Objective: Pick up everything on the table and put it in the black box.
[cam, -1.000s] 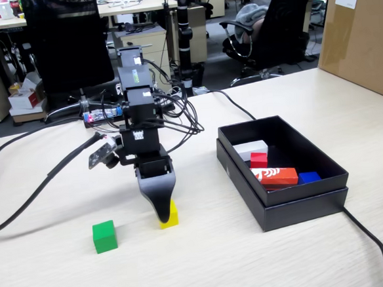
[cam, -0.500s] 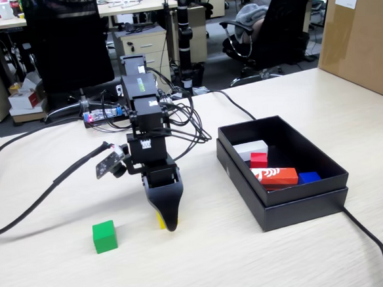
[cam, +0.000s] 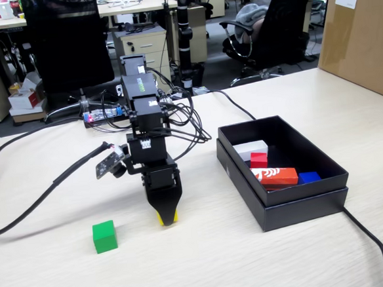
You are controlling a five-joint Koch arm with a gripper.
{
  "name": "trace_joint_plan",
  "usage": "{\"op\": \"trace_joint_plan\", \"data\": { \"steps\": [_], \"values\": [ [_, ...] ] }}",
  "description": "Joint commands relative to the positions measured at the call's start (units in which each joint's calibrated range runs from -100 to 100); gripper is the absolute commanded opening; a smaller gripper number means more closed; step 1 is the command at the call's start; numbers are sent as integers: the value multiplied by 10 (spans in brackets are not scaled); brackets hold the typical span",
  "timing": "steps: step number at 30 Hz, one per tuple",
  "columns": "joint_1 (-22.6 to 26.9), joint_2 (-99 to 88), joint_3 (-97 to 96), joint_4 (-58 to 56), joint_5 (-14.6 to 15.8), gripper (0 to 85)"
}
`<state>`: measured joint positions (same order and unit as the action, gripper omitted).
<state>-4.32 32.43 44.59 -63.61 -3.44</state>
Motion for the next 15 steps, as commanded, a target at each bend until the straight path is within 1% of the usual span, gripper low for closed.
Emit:
{"op": "trace_joint_plan", "data": {
  "steps": [1, 5, 6, 8, 10, 12, 15],
  "values": [
    [0, -88, 9, -12, 1, 32],
    [6, -189, 8, -56, 4, 32],
    [16, -280, -6, -75, 8, 32],
    [27, -356, -42, -75, 9, 32],
    [63, -489, -111, -75, 22, 32],
    [90, -542, -142, -75, 34, 32],
    [125, -565, -158, -75, 51, 33]
  ]
}}
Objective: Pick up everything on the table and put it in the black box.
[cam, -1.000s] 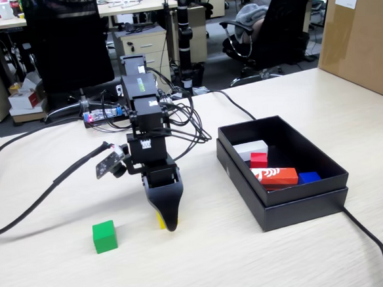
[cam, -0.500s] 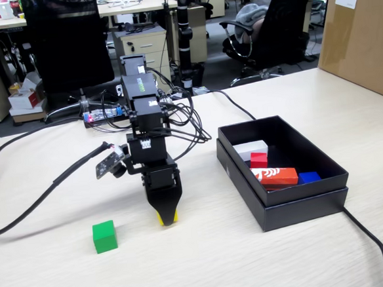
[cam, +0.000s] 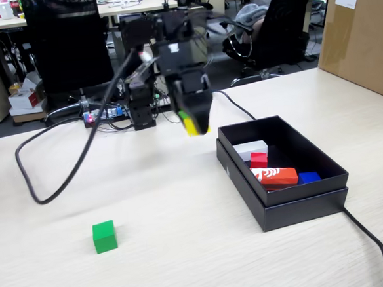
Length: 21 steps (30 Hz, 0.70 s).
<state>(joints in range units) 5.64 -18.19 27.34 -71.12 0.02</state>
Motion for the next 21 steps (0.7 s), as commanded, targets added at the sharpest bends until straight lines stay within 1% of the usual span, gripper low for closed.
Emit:
{"op": "trace_joint_plan", "data": {
  "steps": [1, 5, 9, 10, 15, 17, 19, 21],
  "values": [
    [40, -62, 16, 1, 23, 32],
    [80, -47, 29, 1, 43, 33],
    [110, 24, 72, 1, 64, 33],
    [118, 71, 97, 1, 73, 33],
    [118, 229, 155, 2, 82, 36],
    [118, 258, 155, 3, 82, 60],
    [119, 275, 149, 3, 82, 145],
    [119, 280, 144, 3, 81, 201]
  ]
}}
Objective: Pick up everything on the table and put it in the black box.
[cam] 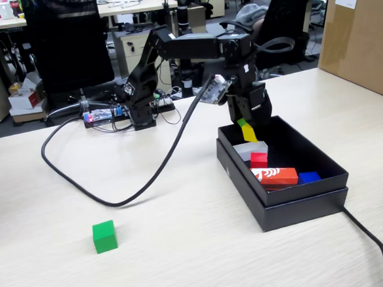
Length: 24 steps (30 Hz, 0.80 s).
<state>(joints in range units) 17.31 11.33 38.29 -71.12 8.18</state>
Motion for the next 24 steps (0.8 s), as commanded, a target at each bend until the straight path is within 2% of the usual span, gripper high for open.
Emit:
{"op": "trace_joint_plan", "data": {
  "steps": [1, 6, 13, 17, 18, 24],
  "values": [
    [3, -15, 30, 3, -1, 217],
    [5, -38, 28, 3, -6, 336],
    [-5, -198, 34, 2, -10, 338],
    [-43, -311, 43, 2, -20, 338],
    [-73, -340, 46, 2, -28, 338],
    [-139, -325, 47, 3, -59, 339]
  ]
}}
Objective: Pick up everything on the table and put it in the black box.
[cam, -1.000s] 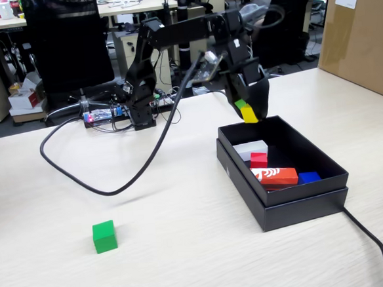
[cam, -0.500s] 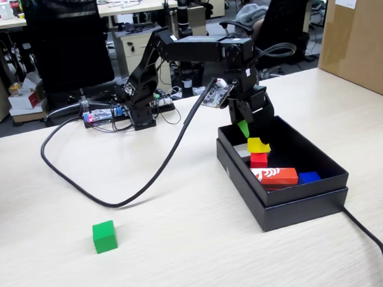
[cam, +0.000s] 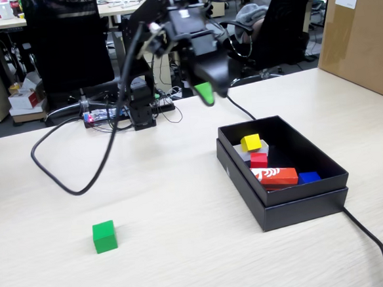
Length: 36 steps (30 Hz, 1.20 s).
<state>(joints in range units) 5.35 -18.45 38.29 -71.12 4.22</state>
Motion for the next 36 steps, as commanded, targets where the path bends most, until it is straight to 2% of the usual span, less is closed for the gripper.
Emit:
{"op": "trace_joint_plan", "data": {
  "steps": [1, 4, 9, 17, 22, 36],
  "values": [
    [-43, -4, 57, 7, -33, 339],
    [-78, 46, 73, 8, -54, 387],
    [-131, 158, 75, 20, -84, 395],
    [-172, 320, 83, 94, -116, 426],
    [-181, 408, 136, 99, -121, 426],
    [-190, 502, 162, 100, -127, 430]
  ]
}}
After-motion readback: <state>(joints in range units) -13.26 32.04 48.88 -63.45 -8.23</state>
